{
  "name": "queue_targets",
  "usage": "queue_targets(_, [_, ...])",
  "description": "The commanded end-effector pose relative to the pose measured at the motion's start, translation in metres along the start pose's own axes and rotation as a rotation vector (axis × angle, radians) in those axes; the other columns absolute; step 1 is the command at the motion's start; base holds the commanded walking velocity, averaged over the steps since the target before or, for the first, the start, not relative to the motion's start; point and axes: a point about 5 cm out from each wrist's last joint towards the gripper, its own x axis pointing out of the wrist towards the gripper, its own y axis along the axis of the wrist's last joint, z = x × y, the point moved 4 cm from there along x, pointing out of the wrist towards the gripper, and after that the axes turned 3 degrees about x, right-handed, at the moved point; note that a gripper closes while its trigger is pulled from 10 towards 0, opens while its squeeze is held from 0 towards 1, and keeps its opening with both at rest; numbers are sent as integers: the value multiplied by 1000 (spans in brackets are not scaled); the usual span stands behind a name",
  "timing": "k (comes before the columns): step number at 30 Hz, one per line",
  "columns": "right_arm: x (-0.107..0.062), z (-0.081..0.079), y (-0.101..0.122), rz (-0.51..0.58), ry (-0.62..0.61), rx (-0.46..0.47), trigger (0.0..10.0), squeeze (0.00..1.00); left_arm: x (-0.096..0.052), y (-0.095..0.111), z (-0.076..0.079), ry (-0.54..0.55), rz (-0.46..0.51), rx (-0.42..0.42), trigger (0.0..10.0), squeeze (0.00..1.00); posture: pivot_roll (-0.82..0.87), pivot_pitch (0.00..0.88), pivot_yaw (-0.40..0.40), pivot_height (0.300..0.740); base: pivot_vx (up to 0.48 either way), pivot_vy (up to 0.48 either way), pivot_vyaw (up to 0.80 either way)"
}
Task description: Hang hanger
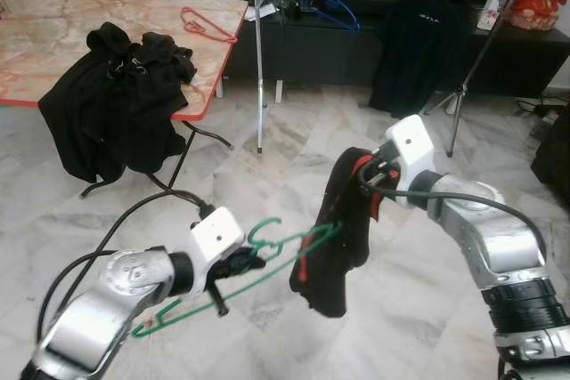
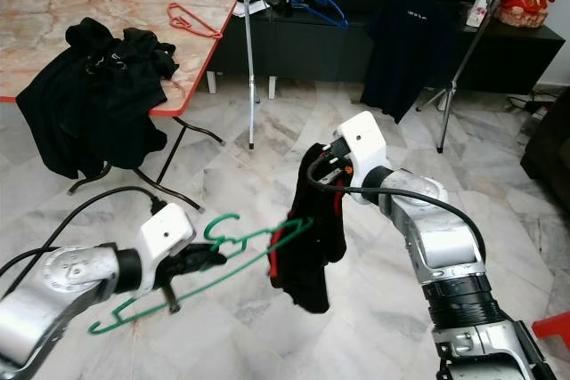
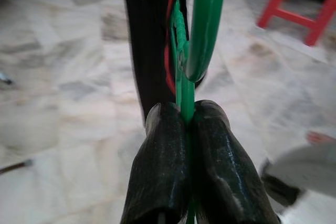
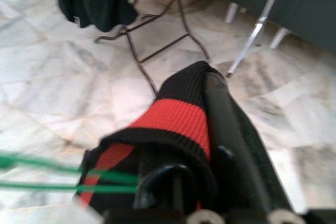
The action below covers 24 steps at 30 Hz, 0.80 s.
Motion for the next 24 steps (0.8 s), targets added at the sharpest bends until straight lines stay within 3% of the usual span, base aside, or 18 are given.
queue_targets(1, [-1,-1,15,48,7,-30,10000,0,0,3,-10,59,-2,21,10000,0,17,18,-83,716,0,0,0])
queue_targets(5, [0,-2,12,42,8,-25,10000,0,-3,-2,-17,108,-35,40,10000,0,21,17,-85,716,0,0,0])
queue_targets(17, [3,-12,11,28,61,-44,10000,0,1,15,-31,211,61,33,10000,0,23,15,-86,716,0,0,0])
queue_targets(19, [3,-17,8,19,81,-50,10000,0,2,22,-19,125,112,-12,10000,0,23,15,-86,716,0,0,0])
queue_targets(24, [3,-16,7,11,75,-71,10000,0,-2,21,-1,5,112,-30,10000,0,23,15,-86,716,0,0,0])
